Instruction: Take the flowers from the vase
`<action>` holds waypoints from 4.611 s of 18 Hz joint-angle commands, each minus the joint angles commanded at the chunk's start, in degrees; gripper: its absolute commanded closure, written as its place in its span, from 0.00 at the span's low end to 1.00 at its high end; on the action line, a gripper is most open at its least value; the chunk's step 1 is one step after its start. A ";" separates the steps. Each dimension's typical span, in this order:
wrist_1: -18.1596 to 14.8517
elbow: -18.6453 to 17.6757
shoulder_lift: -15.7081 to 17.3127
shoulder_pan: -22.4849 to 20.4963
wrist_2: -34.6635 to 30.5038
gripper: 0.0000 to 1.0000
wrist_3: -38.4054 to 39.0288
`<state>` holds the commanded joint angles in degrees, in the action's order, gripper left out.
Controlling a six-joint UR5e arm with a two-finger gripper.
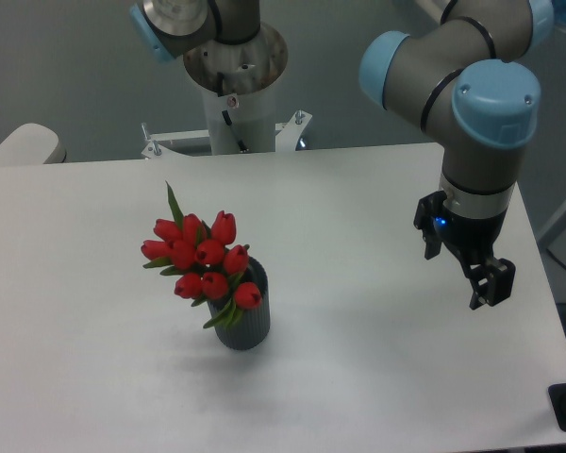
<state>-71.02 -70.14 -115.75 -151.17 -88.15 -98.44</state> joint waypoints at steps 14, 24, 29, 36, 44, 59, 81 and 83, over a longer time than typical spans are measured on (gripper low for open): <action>-0.09 -4.74 2.81 -4.65 18.70 0.00 3.67; 0.00 -14.93 7.47 -6.24 29.60 0.00 16.08; 1.13 -23.97 9.31 -8.08 44.35 0.00 19.78; 10.28 -35.85 12.13 -8.79 58.08 0.00 19.78; 17.03 -42.88 15.12 -5.45 60.82 0.00 18.19; 25.14 -44.12 12.66 -0.18 63.11 0.00 17.05; 25.40 -43.86 12.22 0.44 63.28 0.64 15.82; 25.40 -43.68 12.22 0.44 63.28 0.66 15.82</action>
<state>-45.62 -113.82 -103.54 -150.73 -24.87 -82.62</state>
